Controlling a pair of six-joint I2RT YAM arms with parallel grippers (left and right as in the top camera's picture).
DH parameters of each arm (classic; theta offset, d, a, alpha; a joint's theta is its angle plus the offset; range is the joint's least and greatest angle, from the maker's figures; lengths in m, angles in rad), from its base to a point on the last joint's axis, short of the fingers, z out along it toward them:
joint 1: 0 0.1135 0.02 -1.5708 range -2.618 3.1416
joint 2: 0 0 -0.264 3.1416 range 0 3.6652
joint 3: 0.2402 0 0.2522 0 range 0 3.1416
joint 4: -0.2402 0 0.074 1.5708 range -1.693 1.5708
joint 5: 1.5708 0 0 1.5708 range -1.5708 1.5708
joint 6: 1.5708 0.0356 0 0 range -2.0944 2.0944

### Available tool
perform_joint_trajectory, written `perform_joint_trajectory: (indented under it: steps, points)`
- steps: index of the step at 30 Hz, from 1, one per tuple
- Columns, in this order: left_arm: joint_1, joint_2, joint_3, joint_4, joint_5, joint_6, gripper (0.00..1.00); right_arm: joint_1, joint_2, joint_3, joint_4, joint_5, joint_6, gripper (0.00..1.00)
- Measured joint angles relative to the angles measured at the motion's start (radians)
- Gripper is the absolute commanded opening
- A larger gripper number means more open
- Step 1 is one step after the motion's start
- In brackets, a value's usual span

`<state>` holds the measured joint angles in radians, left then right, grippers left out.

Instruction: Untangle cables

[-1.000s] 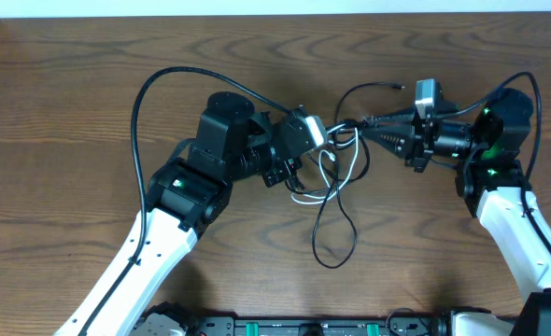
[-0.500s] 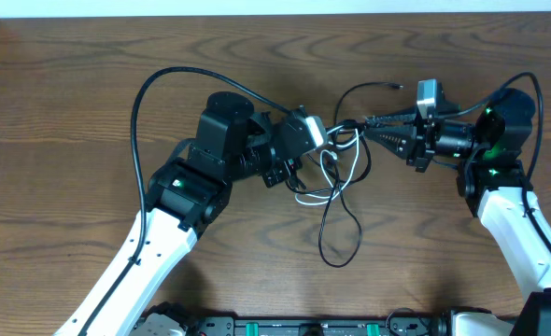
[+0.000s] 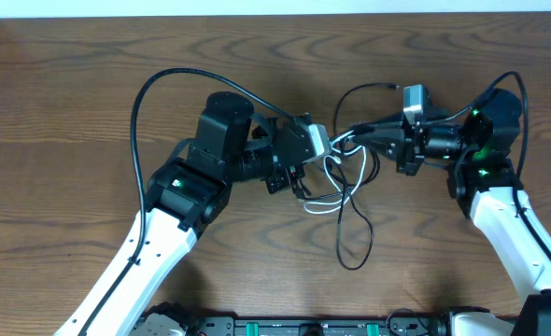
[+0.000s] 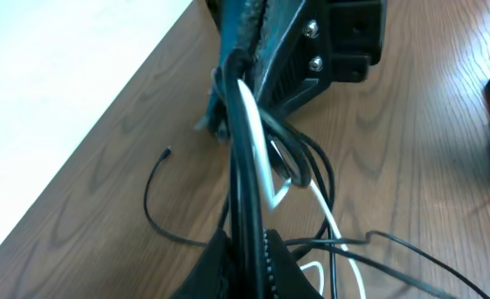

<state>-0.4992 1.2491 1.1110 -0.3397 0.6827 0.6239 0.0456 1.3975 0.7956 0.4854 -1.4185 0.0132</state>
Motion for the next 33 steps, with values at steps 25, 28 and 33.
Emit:
perform_joint_trajectory:
  steps: [25,28,33]
  points:
    - [-0.006,0.0,0.0,-0.035,-0.301,-0.108,0.98,0.013,0.0,0.0,-0.001,0.078,0.077,0.01]
    - [-0.006,0.0,0.0,-0.025,-0.245,-0.115,0.98,0.013,0.0,0.0,-0.002,0.134,0.12,0.01]
    - [-0.006,-0.002,0.0,-0.018,-0.18,-0.141,0.98,0.013,0.0,0.0,-0.002,0.237,0.196,0.01]
